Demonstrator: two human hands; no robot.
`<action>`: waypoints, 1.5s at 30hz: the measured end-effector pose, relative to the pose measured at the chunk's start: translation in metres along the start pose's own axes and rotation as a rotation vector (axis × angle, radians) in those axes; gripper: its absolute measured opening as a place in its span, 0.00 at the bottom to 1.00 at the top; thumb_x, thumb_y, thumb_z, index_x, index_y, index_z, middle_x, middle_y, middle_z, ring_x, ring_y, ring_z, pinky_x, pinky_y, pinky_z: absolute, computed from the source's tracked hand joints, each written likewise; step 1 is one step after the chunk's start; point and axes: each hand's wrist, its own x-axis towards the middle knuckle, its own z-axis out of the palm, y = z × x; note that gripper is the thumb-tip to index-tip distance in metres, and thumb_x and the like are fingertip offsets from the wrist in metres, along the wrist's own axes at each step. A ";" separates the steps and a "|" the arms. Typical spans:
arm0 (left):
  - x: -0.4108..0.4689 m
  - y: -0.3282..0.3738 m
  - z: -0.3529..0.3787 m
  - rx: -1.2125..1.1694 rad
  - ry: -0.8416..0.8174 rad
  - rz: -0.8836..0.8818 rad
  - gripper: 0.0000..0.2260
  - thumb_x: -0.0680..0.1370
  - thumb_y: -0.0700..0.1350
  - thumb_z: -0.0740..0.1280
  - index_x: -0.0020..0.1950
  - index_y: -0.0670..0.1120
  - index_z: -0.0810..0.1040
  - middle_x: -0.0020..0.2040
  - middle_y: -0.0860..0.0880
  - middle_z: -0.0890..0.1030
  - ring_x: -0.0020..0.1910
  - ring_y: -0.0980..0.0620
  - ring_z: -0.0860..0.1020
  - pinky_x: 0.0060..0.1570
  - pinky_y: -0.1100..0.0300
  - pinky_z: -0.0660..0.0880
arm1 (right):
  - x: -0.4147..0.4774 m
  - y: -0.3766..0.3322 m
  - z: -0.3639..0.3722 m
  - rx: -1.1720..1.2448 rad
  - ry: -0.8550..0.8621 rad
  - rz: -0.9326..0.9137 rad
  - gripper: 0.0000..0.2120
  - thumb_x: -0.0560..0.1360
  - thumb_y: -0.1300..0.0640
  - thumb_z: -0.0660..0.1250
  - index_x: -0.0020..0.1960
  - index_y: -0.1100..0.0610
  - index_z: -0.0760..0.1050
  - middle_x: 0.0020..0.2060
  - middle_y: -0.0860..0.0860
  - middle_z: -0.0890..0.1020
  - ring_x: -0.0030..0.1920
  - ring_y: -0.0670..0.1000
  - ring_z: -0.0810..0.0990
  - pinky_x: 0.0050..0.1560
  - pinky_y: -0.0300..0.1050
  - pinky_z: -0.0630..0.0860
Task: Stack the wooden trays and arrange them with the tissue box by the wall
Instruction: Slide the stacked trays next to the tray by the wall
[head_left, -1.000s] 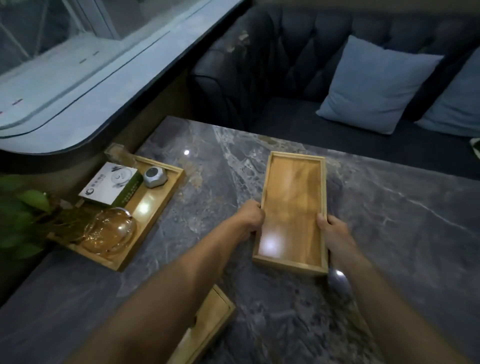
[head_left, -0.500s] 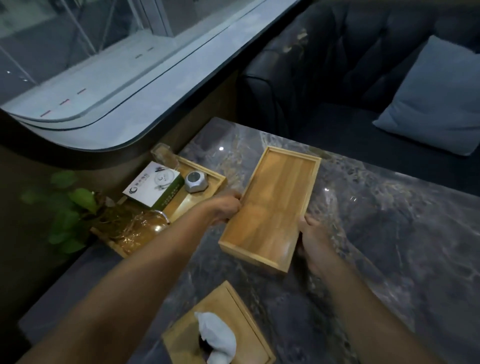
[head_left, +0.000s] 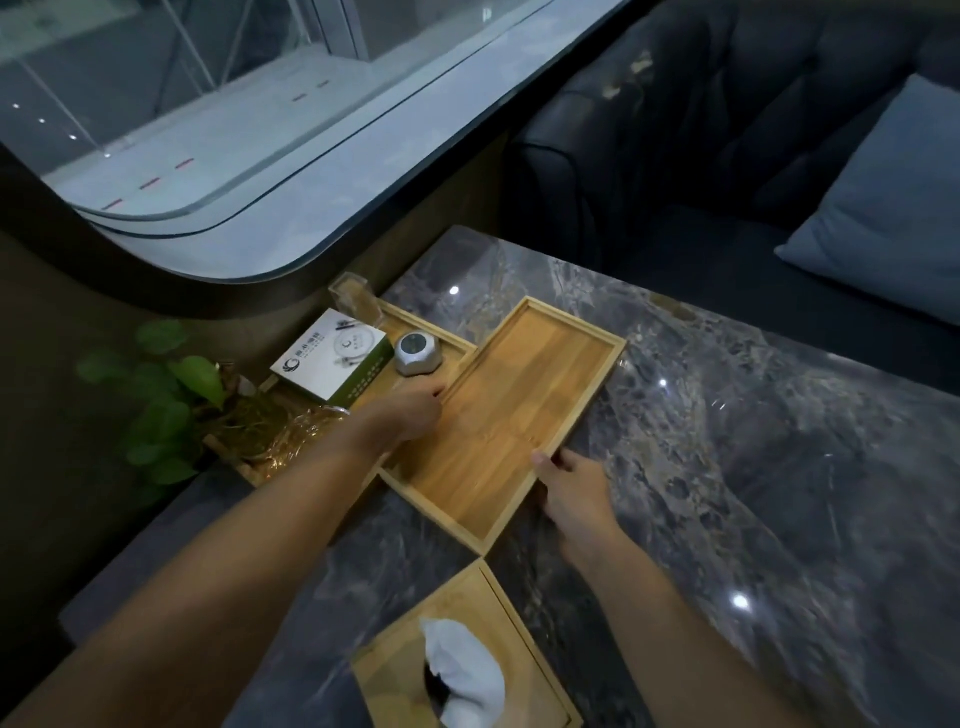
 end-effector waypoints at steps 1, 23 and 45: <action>-0.001 -0.001 0.001 0.009 0.005 0.015 0.17 0.78 0.37 0.55 0.66 0.44 0.70 0.67 0.43 0.72 0.62 0.47 0.70 0.52 0.58 0.63 | -0.002 0.002 0.000 0.000 -0.001 -0.001 0.06 0.76 0.55 0.63 0.49 0.51 0.78 0.47 0.52 0.83 0.50 0.53 0.81 0.58 0.55 0.76; -0.070 -0.046 0.036 -0.215 -0.002 -0.022 0.19 0.80 0.41 0.55 0.72 0.45 0.64 0.71 0.44 0.69 0.67 0.47 0.68 0.65 0.54 0.64 | -0.066 0.032 -0.011 -0.050 -0.081 -0.053 0.14 0.77 0.60 0.60 0.62 0.56 0.75 0.52 0.51 0.83 0.53 0.52 0.81 0.60 0.56 0.75; -0.134 -0.099 0.049 -0.888 0.251 -0.481 0.14 0.78 0.52 0.61 0.39 0.44 0.71 0.37 0.40 0.78 0.32 0.45 0.81 0.21 0.60 0.76 | -0.049 0.034 0.032 -0.133 -0.053 -0.019 0.07 0.76 0.54 0.63 0.49 0.53 0.78 0.48 0.52 0.83 0.51 0.55 0.81 0.59 0.58 0.76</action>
